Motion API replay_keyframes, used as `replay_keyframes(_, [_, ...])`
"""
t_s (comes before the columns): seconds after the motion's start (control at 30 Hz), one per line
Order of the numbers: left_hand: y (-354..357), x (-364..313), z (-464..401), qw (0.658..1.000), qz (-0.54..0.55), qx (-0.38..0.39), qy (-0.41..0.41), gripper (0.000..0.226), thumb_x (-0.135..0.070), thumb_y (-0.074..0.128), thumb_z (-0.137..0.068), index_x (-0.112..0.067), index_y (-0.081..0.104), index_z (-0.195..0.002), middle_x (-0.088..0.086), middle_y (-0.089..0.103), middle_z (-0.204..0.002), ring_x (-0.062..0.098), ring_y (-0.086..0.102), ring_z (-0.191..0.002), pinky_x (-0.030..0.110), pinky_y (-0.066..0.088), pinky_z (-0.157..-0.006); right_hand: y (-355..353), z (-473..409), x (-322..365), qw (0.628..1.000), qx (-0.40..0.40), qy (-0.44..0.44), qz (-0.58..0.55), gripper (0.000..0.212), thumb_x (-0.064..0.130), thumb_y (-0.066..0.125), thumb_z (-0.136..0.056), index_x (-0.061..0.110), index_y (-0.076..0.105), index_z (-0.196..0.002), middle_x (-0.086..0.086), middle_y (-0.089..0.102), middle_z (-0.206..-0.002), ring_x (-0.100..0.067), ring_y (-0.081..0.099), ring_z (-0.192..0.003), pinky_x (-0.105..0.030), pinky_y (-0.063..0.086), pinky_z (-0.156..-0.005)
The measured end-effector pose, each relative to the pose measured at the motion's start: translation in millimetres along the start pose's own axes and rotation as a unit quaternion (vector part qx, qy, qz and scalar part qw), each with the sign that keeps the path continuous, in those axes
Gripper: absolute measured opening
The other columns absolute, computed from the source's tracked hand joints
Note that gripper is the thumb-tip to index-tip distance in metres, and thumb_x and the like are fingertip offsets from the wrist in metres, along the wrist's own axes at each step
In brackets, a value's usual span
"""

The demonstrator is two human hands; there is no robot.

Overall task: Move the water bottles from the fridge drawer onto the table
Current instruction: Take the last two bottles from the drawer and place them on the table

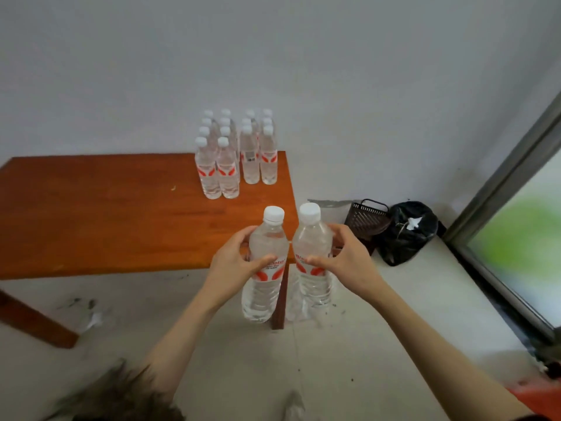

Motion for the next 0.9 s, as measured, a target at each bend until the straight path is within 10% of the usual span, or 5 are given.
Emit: replay_keyframes(0.9, [-36.7,94.3,-381.8,0.996,-0.063,0.046,-0.042,0.059,-0.034,0.065,-0.082,-0.032,0.037,-0.133,-0.007,0.049,-0.137,0.015,0.046,-0.127,0.045,0.041,-0.104,103.8,-405.6,-19.7,0.997,0.038,0.065,0.024,0.067,0.022,0.075,-0.076,0.018,0.039,-0.131,-0.002,0.047,-0.133,-0.013,0.047,-0.117,-0.026,0.041,-0.092])
Point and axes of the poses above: each hand's wrist, its own z-axis away from the middle knuckle, its own y-axis out of the palm, x = y × z, the point moved 7 cm from there along -z, towards the middle knuckle
